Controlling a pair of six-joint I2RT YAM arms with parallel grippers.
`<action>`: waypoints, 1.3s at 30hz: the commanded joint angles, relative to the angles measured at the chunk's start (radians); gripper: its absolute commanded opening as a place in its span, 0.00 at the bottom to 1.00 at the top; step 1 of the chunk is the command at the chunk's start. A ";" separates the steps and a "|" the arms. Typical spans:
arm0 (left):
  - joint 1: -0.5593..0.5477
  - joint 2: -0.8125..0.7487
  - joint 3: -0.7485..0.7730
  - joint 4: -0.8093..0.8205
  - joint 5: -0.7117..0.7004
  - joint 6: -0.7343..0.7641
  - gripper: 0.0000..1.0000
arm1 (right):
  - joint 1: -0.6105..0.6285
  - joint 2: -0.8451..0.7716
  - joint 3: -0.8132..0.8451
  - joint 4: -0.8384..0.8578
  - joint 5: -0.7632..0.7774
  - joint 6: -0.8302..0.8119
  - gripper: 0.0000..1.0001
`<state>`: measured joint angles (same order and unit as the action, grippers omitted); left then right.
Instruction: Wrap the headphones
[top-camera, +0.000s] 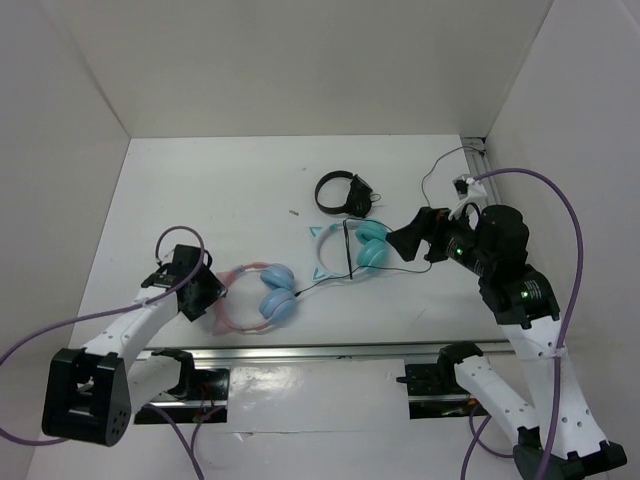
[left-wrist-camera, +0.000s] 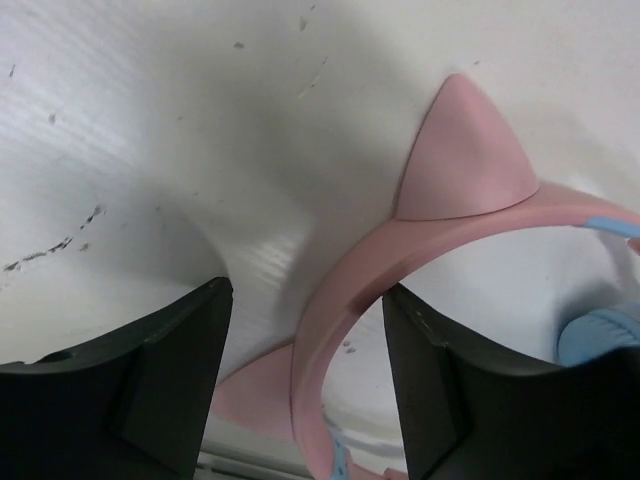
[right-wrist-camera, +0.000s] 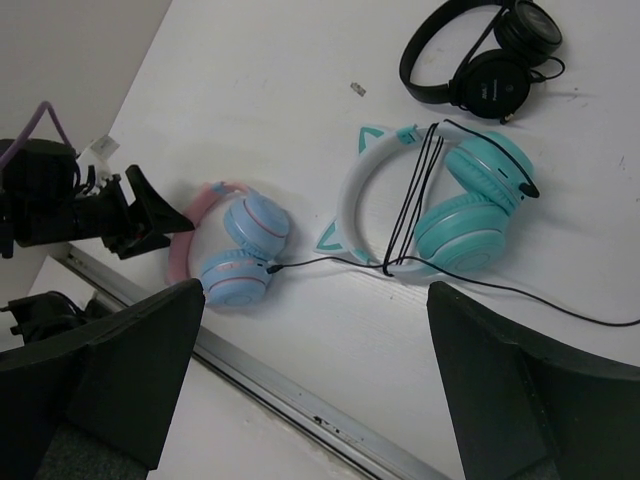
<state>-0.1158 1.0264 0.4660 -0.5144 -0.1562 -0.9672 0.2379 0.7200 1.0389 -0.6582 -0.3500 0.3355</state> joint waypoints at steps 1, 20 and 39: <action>-0.021 0.079 0.017 0.076 -0.059 0.041 0.74 | 0.005 -0.011 0.004 0.060 -0.014 -0.012 1.00; -0.094 0.173 0.037 0.039 -0.048 0.022 0.09 | 0.005 -0.039 0.032 0.042 0.019 -0.003 1.00; -0.179 -0.147 0.523 -0.324 0.073 0.154 0.00 | 0.005 -0.137 -0.103 0.286 0.085 0.075 1.00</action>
<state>-0.2882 0.9150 0.8680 -0.7815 -0.1421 -0.8566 0.2379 0.6533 1.0069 -0.5686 -0.2836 0.3580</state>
